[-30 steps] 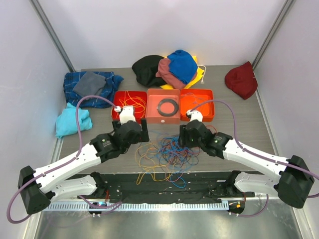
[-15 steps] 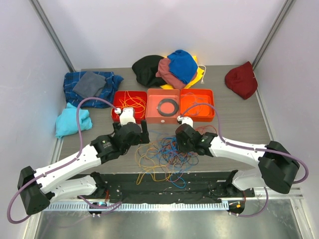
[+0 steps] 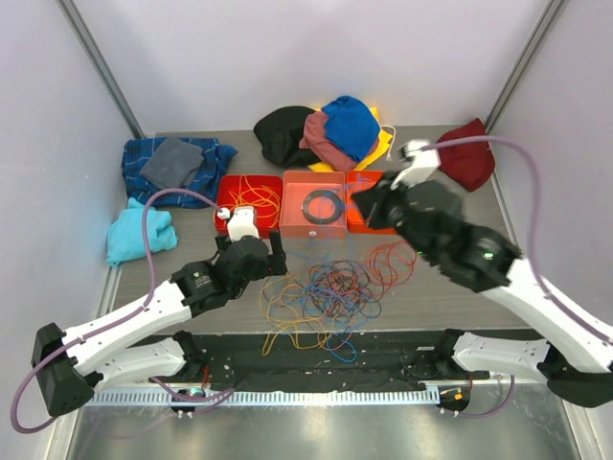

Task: Untangle the cables

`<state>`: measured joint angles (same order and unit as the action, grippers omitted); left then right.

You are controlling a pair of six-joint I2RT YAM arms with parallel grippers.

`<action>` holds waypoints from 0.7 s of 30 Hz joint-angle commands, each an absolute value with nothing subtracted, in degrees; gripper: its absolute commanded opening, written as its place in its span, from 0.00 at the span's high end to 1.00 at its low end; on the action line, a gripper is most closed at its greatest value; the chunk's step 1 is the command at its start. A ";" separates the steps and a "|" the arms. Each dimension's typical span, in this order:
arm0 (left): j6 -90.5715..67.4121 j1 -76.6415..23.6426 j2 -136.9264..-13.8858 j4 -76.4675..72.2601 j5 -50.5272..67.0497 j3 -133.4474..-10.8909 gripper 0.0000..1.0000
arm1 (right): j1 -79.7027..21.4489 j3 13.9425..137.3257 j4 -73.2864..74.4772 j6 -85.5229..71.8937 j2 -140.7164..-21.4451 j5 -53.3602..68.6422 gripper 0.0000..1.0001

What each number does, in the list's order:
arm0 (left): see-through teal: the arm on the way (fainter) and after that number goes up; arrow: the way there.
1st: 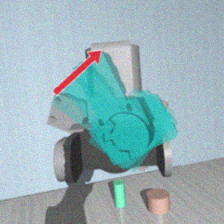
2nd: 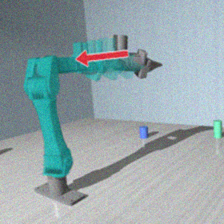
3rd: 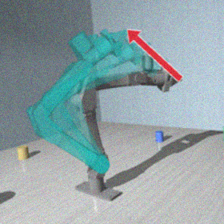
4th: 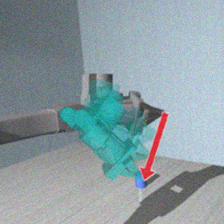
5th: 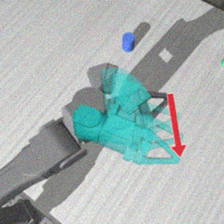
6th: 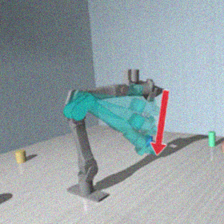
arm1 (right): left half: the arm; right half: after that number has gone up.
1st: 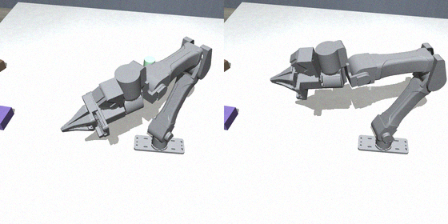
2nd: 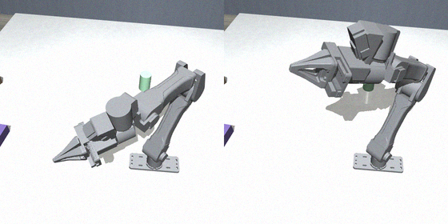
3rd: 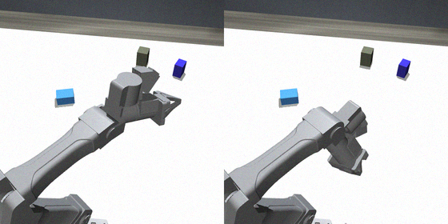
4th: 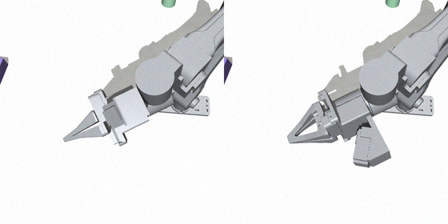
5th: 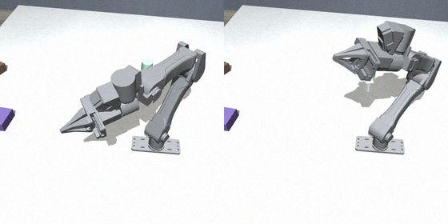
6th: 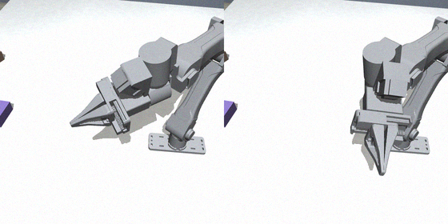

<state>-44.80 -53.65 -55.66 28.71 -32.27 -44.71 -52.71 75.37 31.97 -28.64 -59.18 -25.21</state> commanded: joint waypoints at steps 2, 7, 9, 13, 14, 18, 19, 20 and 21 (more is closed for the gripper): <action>-45.00 -53.61 -54.23 23.21 -32.78 -44.47 0.00 | -52.91 90.77 41.30 -23.03 -58.10 -29.00 0.99; -45.26 -53.61 -53.70 20.23 -31.29 -43.60 0.00 | -52.82 101.42 43.68 -20.83 -58.53 -27.42 0.99; -45.35 -53.61 -53.61 18.38 -30.33 -43.24 0.00 | -52.91 102.65 44.21 -20.83 -58.54 -26.90 0.99; -43.25 -53.61 -53.18 13.20 -26.39 -42.72 0.00 | -52.91 102.22 45.09 -21.71 -58.71 -24.36 0.99; -42.72 -53.61 -52.65 11.70 -25.24 -42.28 0.00 | -52.91 101.96 45.00 -21.71 -58.62 -23.82 0.99; -40.43 -53.53 -50.63 2.32 -22.07 -40.70 0.00 | -52.91 102.04 45.79 -21.88 -58.27 -23.38 0.99; -39.56 -53.61 -49.84 0.89 -20.84 -40.52 0.00 | -52.91 101.95 45.97 -21.97 -58.10 -23.29 0.99; -39.12 -53.61 -49.57 0.27 -20.22 -40.26 0.00 | -52.82 101.34 46.31 -22.32 -58.01 -23.38 0.99; -38.76 -53.53 -49.22 -3.83 -19.34 -39.91 0.00 | -52.91 100.73 46.58 -22.67 -57.75 -23.47 0.99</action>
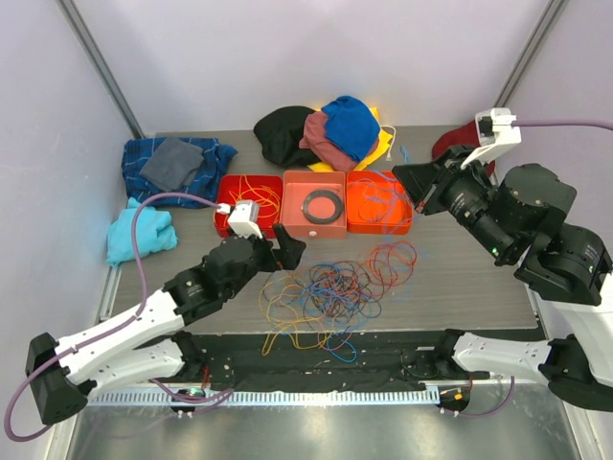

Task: Untangle the cables

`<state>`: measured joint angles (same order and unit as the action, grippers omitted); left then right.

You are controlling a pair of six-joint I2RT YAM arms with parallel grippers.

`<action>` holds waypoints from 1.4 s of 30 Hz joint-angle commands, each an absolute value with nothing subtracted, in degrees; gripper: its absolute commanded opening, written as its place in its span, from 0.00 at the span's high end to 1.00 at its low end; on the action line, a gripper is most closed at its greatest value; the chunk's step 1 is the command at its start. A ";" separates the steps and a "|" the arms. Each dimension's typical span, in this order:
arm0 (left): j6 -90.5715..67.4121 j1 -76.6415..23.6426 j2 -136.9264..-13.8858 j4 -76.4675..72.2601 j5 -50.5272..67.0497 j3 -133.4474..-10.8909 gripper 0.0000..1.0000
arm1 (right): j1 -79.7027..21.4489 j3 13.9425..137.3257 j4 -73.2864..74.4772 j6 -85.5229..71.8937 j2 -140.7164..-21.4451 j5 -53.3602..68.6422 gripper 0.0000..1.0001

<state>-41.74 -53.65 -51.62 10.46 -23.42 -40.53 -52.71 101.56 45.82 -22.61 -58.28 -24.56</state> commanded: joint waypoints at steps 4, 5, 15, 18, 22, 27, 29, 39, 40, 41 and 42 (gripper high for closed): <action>-36.92 -53.61 -48.60 -14.91 -12.85 -37.27 0.00 | -52.91 95.64 45.27 -25.04 -55.46 -22.85 0.99; -37.00 -53.61 -49.30 -17.99 -10.13 -36.31 0.00 | -52.91 93.80 43.96 -26.01 -54.41 -22.16 0.99; -32.88 -54.05 -62.13 -50.18 -9.83 -24.52 0.00 | -52.91 96.50 40.96 -28.83 -54.93 -16.70 0.99; -32.26 -54.32 -64.33 -51.15 -10.63 -25.31 0.00 | -52.82 99.57 41.04 -28.57 -56.07 -15.56 0.99; -31.73 -54.40 -66.61 -53.34 -9.50 -26.98 0.00 | -52.91 102.13 41.40 -28.39 -57.04 -14.24 0.99; -31.82 -54.75 -69.08 -57.65 -6.68 -28.48 0.00 | -52.91 103.45 42.01 -28.21 -57.22 -13.97 0.99; -32.08 -55.02 -70.22 -59.05 -5.72 -28.74 0.00 | -52.82 104.15 42.36 -28.04 -57.39 -13.97 0.99; -34.71 -56.34 -78.74 -64.77 -1.32 -31.99 0.00 | -52.82 105.20 42.54 -28.56 -58.10 -12.57 0.99; -34.89 -56.42 -79.53 -65.56 -1.23 -32.69 0.00 | -52.91 105.21 42.45 -28.56 -58.27 -12.48 0.99; -35.07 -56.51 -80.24 -66.09 -1.06 -33.04 0.00 | -52.82 105.38 42.54 -28.65 -58.27 -12.22 0.99; -35.50 -56.51 -81.72 -66.44 -0.88 -33.31 0.00 | -52.91 105.47 42.54 -28.57 -58.53 -12.13 0.99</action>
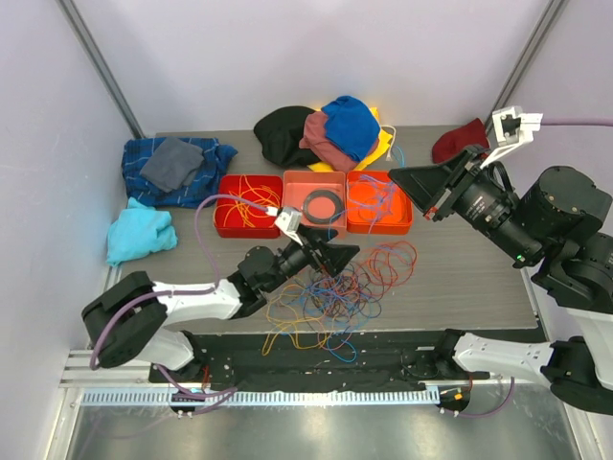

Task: Untangle the cables

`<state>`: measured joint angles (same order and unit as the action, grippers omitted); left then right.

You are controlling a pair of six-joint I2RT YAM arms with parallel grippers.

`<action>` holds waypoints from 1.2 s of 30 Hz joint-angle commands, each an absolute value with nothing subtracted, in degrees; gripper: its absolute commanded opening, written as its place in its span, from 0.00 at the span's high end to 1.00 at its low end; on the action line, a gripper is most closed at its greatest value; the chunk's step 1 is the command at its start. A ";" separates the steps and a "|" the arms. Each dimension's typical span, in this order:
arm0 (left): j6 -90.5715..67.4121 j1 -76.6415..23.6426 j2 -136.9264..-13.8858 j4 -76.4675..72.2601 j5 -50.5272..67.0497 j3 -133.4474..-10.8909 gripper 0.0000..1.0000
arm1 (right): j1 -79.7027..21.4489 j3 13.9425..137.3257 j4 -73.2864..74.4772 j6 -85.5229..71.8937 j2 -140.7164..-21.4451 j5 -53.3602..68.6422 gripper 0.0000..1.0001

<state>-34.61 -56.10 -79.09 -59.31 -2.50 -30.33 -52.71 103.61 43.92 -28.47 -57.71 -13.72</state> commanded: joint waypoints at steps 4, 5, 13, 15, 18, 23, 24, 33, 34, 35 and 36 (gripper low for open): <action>-36.12 -56.51 -84.55 -67.24 -1.05 -34.98 0.15 | -52.91 106.17 43.06 -28.57 -58.80 -12.21 0.99; -36.30 -56.43 -84.81 -67.24 -1.14 -35.24 0.24 | -52.91 106.26 43.24 -28.48 -58.89 -12.56 0.99; -36.12 -56.08 -75.34 -34.44 -11.94 -37.53 1.00 | -52.91 105.29 43.60 -26.63 -56.96 -18.19 0.99; -37.35 -55.02 -73.75 -29.20 -12.92 -36.14 1.00 | -52.91 104.51 43.07 -26.11 -56.60 -18.90 0.99; -39.55 -53.79 -69.62 -33.54 -12.30 -30.00 1.00 | -52.91 103.10 41.67 -26.10 -56.08 -18.37 0.99; -38.50 -53.79 -66.01 -36.23 -12.40 -27.94 1.00 | -52.82 102.66 40.87 -26.81 -56.34 -16.79 0.99; -38.06 -53.70 -65.92 -33.25 -13.52 -29.08 1.00 | -52.91 103.00 40.78 -26.81 -56.34 -16.79 0.99; -39.46 -53.79 -65.47 -22.10 -18.62 -30.75 1.00 | -52.91 105.02 41.83 -26.63 -55.64 -17.49 0.99; -40.16 -53.79 -66.17 -18.93 -21.50 -31.46 1.00 | -52.91 105.81 42.01 -26.37 -55.63 -18.27 0.99; -40.60 -53.53 -66.36 -14.02 -22.23 -31.90 1.00 | -52.91 106.60 42.36 -25.67 -55.63 -18.89 0.99; -41.21 -53.44 -66.53 -12.06 -22.76 -31.90 1.00 | -52.91 108.26 42.80 -25.14 -55.55 -19.51 0.99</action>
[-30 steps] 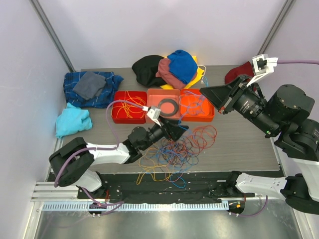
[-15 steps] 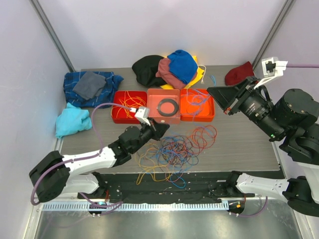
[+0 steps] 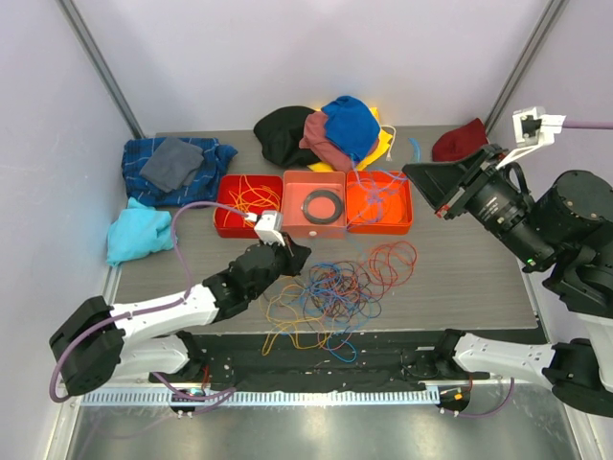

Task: Untangle the cables

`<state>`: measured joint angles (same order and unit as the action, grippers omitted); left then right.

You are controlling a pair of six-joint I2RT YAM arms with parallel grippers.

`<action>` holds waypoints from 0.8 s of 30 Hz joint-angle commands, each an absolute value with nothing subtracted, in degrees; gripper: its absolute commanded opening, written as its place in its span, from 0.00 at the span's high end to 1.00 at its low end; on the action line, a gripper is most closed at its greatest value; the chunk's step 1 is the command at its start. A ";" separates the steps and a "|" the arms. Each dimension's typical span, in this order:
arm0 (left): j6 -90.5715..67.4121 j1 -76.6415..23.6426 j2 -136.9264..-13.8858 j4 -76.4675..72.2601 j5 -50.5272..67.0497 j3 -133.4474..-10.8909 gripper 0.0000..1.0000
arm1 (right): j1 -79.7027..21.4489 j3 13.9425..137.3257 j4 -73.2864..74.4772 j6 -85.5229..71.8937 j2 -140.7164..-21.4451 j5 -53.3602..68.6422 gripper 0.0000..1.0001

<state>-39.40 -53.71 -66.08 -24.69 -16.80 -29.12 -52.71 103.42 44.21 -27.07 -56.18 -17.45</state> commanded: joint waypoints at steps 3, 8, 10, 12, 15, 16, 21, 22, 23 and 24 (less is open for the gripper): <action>-44.29 -51.43 -66.27 -5.46 -21.98 -31.03 1.00 | -52.91 111.17 43.24 -23.47 -55.55 -21.53 0.99; -50.79 -49.75 -63.28 -0.18 -20.92 -27.34 1.00 | -52.91 114.60 42.45 -20.14 -55.46 -25.13 0.99; -52.03 -49.31 -63.19 2.71 -20.83 -26.81 1.00 | -52.82 115.84 42.01 -19.16 -55.55 -25.84 0.99; -52.56 -49.04 -63.72 4.47 -20.30 -26.81 1.00 | -52.82 116.97 41.23 -17.76 -55.81 -27.07 0.99; -52.91 -48.96 -63.11 3.96 -19.43 -26.28 1.00 | -52.82 118.74 41.13 -16.70 -57.04 -26.99 0.99; -52.65 -48.96 -62.58 1.61 -18.99 -25.50 1.00 | -52.91 118.83 41.31 -16.79 -57.21 -26.90 0.99; -48.71 -49.04 -54.78 -12.19 -16.35 -21.89 1.00 | -52.82 117.08 41.49 -18.19 -57.74 -25.58 0.99; -48.08 -48.96 -53.89 -14.30 -15.56 -21.45 0.97 | -52.82 116.64 41.57 -18.72 -57.66 -25.23 0.99; -47.12 -49.04 -53.27 -18.33 -15.03 -21.10 0.94 | -52.91 115.85 41.40 -18.89 -57.66 -25.22 0.99; -46.24 -49.04 -52.22 -19.67 -14.59 -21.27 0.91 | -52.91 115.40 41.31 -19.24 -57.57 -25.05 0.99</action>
